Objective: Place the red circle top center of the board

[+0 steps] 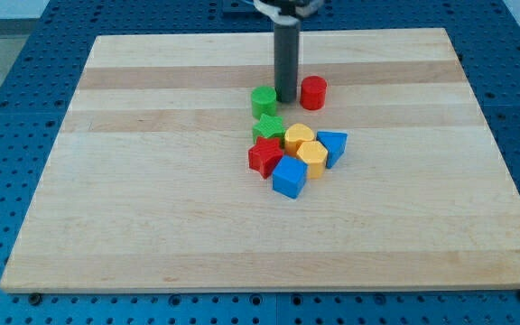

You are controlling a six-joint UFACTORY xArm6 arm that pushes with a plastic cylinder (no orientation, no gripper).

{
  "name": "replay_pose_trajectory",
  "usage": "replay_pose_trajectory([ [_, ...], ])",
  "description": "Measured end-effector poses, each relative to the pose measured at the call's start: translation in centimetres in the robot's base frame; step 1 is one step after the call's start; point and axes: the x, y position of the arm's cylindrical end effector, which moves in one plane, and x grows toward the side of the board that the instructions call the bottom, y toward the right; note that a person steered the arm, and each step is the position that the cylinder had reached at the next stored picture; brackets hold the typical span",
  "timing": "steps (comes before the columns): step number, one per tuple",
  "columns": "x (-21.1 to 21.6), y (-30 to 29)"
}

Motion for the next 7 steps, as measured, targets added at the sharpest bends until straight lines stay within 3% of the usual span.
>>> replay_pose_trajectory([
  [1,2.0,0.7],
  [3,1.3,7.6],
  [5,-1.8,2.5],
  [7,-9.9,-6.0],
])
